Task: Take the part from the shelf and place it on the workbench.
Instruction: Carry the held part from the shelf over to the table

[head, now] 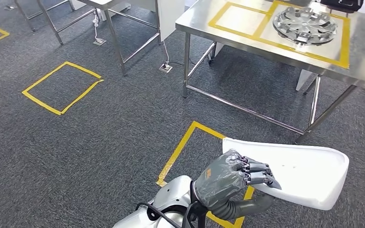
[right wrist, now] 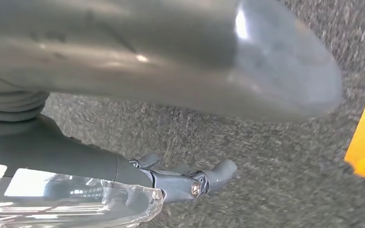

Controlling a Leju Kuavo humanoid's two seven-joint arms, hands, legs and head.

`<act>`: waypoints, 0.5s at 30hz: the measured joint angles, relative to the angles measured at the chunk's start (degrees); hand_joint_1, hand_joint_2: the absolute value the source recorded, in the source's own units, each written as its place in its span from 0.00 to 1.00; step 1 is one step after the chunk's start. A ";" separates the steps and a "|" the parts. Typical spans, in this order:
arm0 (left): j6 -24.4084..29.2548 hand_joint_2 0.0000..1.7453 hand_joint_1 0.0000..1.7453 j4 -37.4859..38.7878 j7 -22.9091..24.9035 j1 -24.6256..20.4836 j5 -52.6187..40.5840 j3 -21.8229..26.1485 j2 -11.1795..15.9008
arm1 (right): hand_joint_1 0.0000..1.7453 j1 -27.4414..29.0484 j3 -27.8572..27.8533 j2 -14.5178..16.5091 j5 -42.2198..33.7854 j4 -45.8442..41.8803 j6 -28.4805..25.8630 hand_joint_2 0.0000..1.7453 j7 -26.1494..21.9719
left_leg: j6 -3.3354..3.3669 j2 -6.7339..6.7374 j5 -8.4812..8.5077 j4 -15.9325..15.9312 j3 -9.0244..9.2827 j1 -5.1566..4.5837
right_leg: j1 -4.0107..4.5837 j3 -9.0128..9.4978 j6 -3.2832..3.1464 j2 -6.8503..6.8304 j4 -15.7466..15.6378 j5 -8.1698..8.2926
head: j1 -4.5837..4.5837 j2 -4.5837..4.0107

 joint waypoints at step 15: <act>-7.75 1.00 1.00 2.30 2.58 -0.67 3.46 -1.19 -0.12 | 0.00 0.18 -0.81 -0.17 -0.11 0.01 0.40 0.00 1.05 | -1.96 -5.86 -3.71 10.30 -4.54 0.20 | 0.03 2.66 -2.80 5.65 -7.40 3.42 | -0.32 0.00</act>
